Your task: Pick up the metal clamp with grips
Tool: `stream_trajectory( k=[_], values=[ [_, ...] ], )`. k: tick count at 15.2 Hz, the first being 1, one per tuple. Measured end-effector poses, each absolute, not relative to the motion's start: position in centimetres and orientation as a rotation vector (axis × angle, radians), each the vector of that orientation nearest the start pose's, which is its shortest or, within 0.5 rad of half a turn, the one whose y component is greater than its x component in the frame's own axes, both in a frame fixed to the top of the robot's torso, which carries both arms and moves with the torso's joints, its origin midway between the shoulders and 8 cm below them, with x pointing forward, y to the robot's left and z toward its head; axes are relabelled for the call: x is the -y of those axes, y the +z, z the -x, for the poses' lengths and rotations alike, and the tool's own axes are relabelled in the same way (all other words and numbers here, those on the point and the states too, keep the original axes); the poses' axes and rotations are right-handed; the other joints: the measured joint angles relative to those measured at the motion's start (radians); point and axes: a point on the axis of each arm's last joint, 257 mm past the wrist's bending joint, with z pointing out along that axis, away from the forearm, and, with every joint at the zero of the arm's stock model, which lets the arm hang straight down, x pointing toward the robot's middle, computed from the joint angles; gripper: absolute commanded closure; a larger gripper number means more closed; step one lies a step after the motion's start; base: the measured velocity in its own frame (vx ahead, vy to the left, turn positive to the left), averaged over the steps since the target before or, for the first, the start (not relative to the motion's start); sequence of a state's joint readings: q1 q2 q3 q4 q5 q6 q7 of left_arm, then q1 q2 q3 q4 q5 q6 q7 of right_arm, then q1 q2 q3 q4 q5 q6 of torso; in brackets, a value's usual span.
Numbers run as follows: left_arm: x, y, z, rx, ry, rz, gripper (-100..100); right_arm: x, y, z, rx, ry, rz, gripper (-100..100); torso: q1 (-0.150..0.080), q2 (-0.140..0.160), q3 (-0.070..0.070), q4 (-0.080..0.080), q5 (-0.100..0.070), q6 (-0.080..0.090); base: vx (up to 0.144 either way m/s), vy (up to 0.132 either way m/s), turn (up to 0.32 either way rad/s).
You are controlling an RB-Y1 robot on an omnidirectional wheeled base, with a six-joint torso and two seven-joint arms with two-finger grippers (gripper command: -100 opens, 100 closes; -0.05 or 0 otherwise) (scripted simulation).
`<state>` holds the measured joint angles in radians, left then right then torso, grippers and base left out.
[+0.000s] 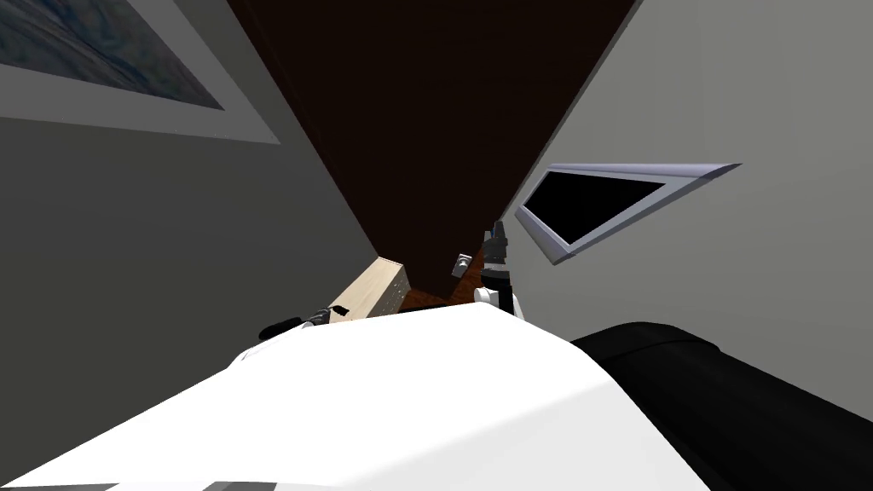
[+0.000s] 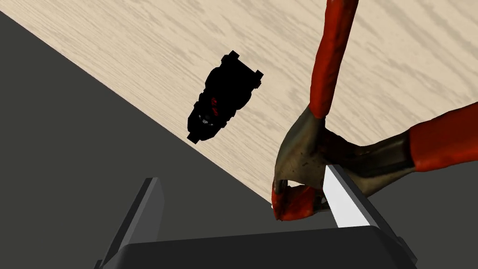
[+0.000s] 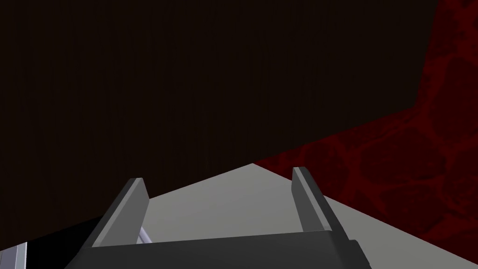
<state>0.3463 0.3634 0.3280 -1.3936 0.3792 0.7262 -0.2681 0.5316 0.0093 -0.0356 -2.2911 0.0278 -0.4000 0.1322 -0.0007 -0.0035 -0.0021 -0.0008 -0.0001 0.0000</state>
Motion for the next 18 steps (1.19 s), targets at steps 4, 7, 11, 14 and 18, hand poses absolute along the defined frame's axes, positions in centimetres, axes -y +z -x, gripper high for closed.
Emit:
stream_trajectory(
  k=[4, 7, 11, 14, 18],
  values=[
    [-52.9, -52.1, -19.8, -1.712, -0.095, 2.138, -100, 29.7, 0.0, -35.3, -0.733, 1.087, -0.682, 0, 0.0, 0.0, 0.0, 0.0, 0.0, 0.0, 0.053, 0.004, -0.066],
    [-52.8, -53.0, -18.0, -1.728, -0.061, 2.211, -100, 29.7, 0.0, -35.3, -0.733, 1.087, -0.682, 0, 0.0, 0.0, 0.0, 0.0, 0.0, 0.0, 0.045, 0.008, -0.053],
    [-52.5, -54.0, -15.6, -1.747, -0.021, 2.299, -100, 29.7, -0.1, -35.3, -0.734, 1.087, -0.683, 0, 0.001, 0.0, 0.0, 0.0, 0.0, -0.001, 0.037, 0.012, -0.045],
    [-52.2, -54.5, -13.7, -1.759, 0.009, 2.37, -100, 29.7, -0.1, -35.3, -0.734, 1.087, -0.683, 0, 0.001, -0.001, 0.0, 0.0, 0.0, 0.0, 0.044, 0.023, -0.057],
    [-52.0, -54.9, -12.4, -1.771, 0.031, 2.42, -100, 29.7, -0.1, -35.3, -0.734, 1.087, -0.683, 0, 0.001, 0.001, 0.0, 0.0, 0.0, -0.001, 0.018, 0.022, -0.017]
  ],
)
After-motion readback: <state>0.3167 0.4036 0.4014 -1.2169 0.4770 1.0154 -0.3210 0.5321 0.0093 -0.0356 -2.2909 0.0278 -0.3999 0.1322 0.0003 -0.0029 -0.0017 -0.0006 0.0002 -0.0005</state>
